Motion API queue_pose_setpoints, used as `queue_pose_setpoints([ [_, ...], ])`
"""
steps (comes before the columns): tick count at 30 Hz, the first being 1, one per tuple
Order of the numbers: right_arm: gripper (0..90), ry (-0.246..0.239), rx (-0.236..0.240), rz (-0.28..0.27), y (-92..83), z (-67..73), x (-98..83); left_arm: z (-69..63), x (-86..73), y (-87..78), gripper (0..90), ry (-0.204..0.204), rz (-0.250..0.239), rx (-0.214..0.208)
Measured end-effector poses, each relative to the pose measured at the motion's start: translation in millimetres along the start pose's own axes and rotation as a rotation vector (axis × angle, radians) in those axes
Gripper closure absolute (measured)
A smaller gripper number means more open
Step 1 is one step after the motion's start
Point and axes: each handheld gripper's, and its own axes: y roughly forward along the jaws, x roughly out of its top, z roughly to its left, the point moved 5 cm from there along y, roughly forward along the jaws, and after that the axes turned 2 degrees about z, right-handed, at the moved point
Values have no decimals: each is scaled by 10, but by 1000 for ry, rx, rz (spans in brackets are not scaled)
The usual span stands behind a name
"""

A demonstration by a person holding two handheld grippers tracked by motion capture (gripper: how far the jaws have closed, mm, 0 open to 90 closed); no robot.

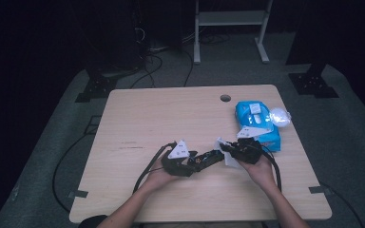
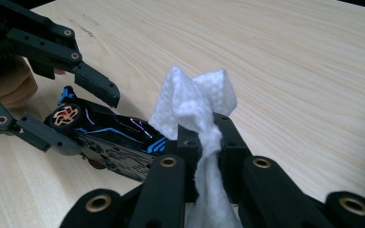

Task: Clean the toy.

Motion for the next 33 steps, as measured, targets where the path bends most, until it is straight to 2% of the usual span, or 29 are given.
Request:
queue_pose_setpoints([
  [2, 823, -1, -2, -1, 2, 0, 2, 3, -17, 7, 469, 5, 10, -11],
  [4, 823, 4, -3, 0, 2, 1, 6, -9, -28, 17, 566, 24, 10, -13],
  [8, 825, -7, 7, 4, 21, 58, 33, 6, -26, 15, 575, 25, 13, -16],
  [13, 826, -45, 73, 11, 145, 318, 113, -7, -22, 22, 576, 45, 18, -6],
  [17, 825, -69, 148, 20, 306, 592, 165, -24, -13, 39, 577, 41, 13, -10],
  [19, 825, -71, 203, 17, 367, 719, 194, -28, -10, 45, 577, 43, 10, -11],
  [20, 825, -78, 212, 22, 399, 773, 192, -23, -11, 39, 576, 46, 15, -12],
  [21, 825, -105, 194, 17, 409, 812, 196, -21, -12, 35, 577, 47, 18, -13],
  [22, 824, -115, 189, 25, 403, 805, 202, -21, -13, 35, 577, 46, 19, -13],
  [26, 825, -95, 157, 21, 336, 651, 184, -17, -13, 35, 579, 41, 15, -13],
  [27, 824, -93, 142, 19, 316, 616, 180, -15, -13, 34, 578, 42, 16, -14],
  [29, 824, -107, 70, 27, 245, 474, 153, -6, -16, 26, 579, 48, 19, -12],
  [33, 825, -53, 29, 17, 136, 237, 104, 12, -24, 10, 579, 48, 23, -12],
])
